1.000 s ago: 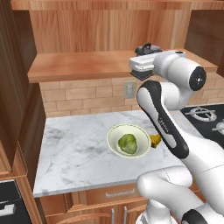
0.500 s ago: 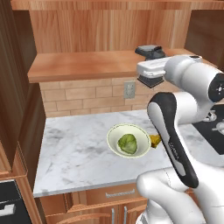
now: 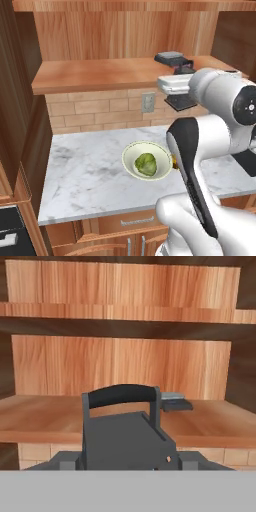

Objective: Pick the cheese from the fridge and the cheese grater from the cabinet and place them next to the salad bowl.

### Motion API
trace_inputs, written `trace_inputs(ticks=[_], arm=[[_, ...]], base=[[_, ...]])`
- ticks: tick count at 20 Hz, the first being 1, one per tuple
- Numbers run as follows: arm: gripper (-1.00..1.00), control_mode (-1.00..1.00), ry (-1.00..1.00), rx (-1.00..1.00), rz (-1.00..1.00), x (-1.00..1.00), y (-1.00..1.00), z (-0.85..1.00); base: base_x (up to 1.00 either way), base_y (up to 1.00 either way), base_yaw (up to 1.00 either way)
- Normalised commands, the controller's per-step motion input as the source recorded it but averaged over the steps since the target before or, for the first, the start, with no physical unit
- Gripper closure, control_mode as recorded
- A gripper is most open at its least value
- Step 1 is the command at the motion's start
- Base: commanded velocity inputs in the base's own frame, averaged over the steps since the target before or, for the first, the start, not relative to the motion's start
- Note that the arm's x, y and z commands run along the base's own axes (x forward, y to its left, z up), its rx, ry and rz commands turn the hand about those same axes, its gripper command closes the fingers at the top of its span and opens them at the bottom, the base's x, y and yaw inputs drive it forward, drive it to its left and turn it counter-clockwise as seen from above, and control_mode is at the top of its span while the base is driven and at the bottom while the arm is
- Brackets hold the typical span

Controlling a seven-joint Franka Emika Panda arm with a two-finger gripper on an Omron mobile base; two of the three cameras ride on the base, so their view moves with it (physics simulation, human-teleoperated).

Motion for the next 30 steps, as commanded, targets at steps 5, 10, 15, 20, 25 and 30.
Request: trace_inputs(ticks=[5,10,15,20,25,30], arm=[[1.00,-1.00,-0.03,0.01,-0.12,-0.37,0.24,-0.20],[1.00,-1.00,0.00,0.00,-0.07,-0.33,0.16,-0.30],[1.00,-1.00,0.00,0.02,-0.01,-0.34,0.00,-0.26],[1.00,-1.00,0.00,0.02,0.00,-0.29,0.00,-0.43],[1.00,-1.00,0.00,0.04,0.00,-0.19,0.02,-0.42],[1.00,-1.00,0.00,0.00,0.00,-0.01,0.13,-0.38]], base=[[0.00,0.00,0.00],[0.00,0.00,0.00],[0.00,0.00,0.00],[0.00,0.00,0.00],[0.00,0.00,0.00],[0.00,0.00,0.00]])
